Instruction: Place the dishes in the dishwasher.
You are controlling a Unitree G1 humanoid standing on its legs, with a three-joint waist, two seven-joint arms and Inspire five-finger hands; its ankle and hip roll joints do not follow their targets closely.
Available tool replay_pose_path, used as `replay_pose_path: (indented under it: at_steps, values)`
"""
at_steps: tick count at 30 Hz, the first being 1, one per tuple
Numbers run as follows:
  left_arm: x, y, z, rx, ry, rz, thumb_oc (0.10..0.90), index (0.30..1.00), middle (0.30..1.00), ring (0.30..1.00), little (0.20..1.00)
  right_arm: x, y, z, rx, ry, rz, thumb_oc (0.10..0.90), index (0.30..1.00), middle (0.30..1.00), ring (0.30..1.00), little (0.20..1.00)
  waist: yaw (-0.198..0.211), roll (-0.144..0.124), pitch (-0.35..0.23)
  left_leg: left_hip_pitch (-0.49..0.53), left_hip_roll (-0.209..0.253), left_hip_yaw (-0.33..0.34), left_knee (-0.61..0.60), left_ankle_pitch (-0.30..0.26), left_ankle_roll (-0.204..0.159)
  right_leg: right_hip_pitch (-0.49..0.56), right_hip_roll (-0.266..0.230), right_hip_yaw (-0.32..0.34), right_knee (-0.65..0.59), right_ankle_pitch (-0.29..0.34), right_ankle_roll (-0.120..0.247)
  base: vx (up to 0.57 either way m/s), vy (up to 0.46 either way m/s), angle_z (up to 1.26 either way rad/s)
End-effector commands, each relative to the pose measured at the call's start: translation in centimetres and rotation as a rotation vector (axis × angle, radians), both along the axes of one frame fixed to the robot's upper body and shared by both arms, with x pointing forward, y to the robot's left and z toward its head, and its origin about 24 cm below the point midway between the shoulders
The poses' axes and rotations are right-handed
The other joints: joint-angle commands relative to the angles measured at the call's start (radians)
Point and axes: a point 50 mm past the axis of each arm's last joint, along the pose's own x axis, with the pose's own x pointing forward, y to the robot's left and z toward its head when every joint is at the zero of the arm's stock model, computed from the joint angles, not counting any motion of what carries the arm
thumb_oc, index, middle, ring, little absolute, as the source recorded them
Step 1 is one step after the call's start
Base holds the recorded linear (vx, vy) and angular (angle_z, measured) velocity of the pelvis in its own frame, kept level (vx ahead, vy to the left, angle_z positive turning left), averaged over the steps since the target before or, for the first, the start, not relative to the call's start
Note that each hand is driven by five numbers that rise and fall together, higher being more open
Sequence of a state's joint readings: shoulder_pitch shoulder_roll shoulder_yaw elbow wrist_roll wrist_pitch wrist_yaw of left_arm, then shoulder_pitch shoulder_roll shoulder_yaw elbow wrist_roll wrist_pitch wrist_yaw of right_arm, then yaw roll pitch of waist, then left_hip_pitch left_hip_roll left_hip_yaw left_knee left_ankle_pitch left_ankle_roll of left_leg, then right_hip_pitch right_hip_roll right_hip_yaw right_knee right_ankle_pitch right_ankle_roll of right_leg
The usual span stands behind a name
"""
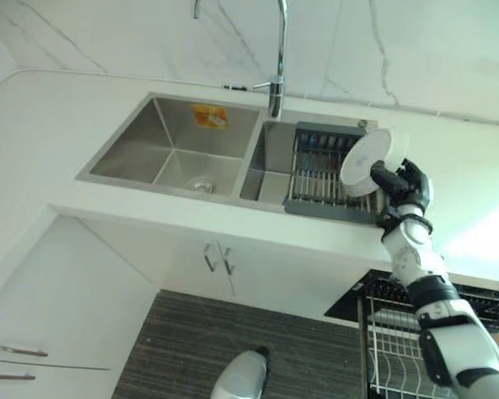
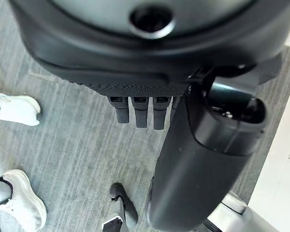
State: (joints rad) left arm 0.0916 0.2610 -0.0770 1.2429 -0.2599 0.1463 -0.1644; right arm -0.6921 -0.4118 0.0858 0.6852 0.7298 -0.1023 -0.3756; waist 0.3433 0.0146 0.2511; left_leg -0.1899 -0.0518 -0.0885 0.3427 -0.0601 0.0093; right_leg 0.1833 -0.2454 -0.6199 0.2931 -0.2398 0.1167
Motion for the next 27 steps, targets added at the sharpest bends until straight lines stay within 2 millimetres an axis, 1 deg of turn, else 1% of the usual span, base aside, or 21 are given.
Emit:
replay_pose_path:
  at_steps: [1,11,14,15,16,19,21,23,25,27]
  values:
    - [-1.9,2.2,0.5,0.055,0.067,-0.059,0.800,0.900,0.900,0.900,0.900,1.1,0.4,4.9,-0.074,-0.171,0.051,0.400,0.300,0.300,0.300,0.300,0.014,0.006,-0.051,0.054,0.064,-0.004,-0.043,-0.132,-0.052,-0.016,0.005,0.070,0.007,-0.068,-0.012,0.01,0.004,0.06]
    - [-1.8,2.3,0.5,0.057,0.061,-0.058,0.800,0.900,0.900,0.900,0.900,1.0,0.4,6.1,-0.074,-0.254,0.019,0.400,0.300,0.300,0.300,0.300,0.019,0.006,-0.048,0.054,0.063,-0.005,-0.043,-0.130,-0.050,-0.011,0.005,0.066,0.007,-0.067,-0.010,0.00,-0.001,0.00]
    - [-1.8,2.1,0.5,0.059,0.058,-0.063,0.800,0.900,0.900,0.900,0.900,0.4,1.2,7.5,-0.058,-0.399,0.034,0.400,0.300,0.300,0.300,0.300,0.011,0.004,-0.050,0.056,0.069,0.005,-0.043,-0.132,-0.048,-0.015,0.006,0.073,0.007,-0.066,-0.010,-0.04,-0.050,-0.02]
    - [-1.9,2.1,0.5,0.060,0.056,-0.059,0.800,0.900,0.900,0.900,0.900,0.0,2.0,8.5,-0.071,-0.483,0.064,0.400,0.300,0.300,0.300,0.300,0.005,0.002,-0.051,0.057,0.073,0.012,-0.043,-0.133,-0.048,-0.017,0.007,0.077,0.007,-0.066,-0.010,-0.09,-0.100,-0.06]
    - [-2.0,2.1,0.4,0.060,0.051,-0.057,0.800,0.900,0.900,0.900,0.900,-0.8,3.4,10.0,-0.093,-0.593,0.120,0.400,0.300,0.300,0.300,0.300,-0.004,0.000,-0.053,0.059,0.079,0.022,-0.043,-0.135,-0.047,-0.023,0.009,0.084,0.007,-0.066,-0.010,-0.10,-0.102,-0.11]
    - [-2.0,2.0,0.4,0.060,0.042,-0.049,0.800,0.900,0.900,0.900,0.900,-2.3,5.5,11.7,-0.125,-0.731,0.192,0.400,0.300,0.300,0.300,0.300,-0.022,-0.006,-0.059,0.062,0.091,0.043,-0.043,-0.140,-0.048,-0.035,0.013,0.101,0.007,-0.067,-0.012,-0.11,-0.096,-0.28]
    - [-2.0,1.8,0.4,0.062,0.028,-0.034,0.800,0.900,0.900,0.900,0.900,-3.7,6.9,12.9,-0.133,-0.829,0.239,0.400,0.300,0.300,0.300,0.300,-0.042,-0.012,-0.064,0.068,0.107,0.069,-0.043,-0.147,-0.051,-0.046,0.018,0.117,0.007,-0.067,-0.015,-0.12,-0.105,-0.35]
    - [-1.9,1.7,0.3,0.063,0.016,-0.028,0.800,0.900,0.900,0.900,0.900,-4.6,7.3,13.6,-0.136,-0.894,0.253,0.400,0.300,0.300,0.300,0.300,-0.059,-0.017,-0.070,0.074,0.119,0.089,-0.043,-0.152,-0.053,-0.055,0.023,0.132,0.007,-0.069,-0.019,-0.12,-0.109,-0.43]
    - [-1.5,1.5,0.3,0.067,-0.004,-0.026,0.800,0.900,0.900,0.900,0.900,-5.8,7.7,14.4,-0.150,-0.963,0.269,0.400,0.300,0.300,0.300,0.300,-0.084,-0.023,-0.076,0.082,0.133,0.113,-0.043,-0.160,-0.056,-0.068,0.031,0.152,0.007,-0.069,-0.023,-0.14,-0.119,-0.38]
    - [-0.9,1.3,0.3,0.085,-0.035,-0.028,0.800,0.900,0.900,0.900,0.900,-6.7,7.6,14.9,-0.160,-1.005,0.272,0.400,0.300,0.300,0.300,0.300,-0.107,-0.026,-0.081,0.093,0.147,0.137,-0.043,-0.168,-0.059,-0.080,0.040,0.173,0.007,-0.068,-0.028,-0.11,-0.089,-0.48]
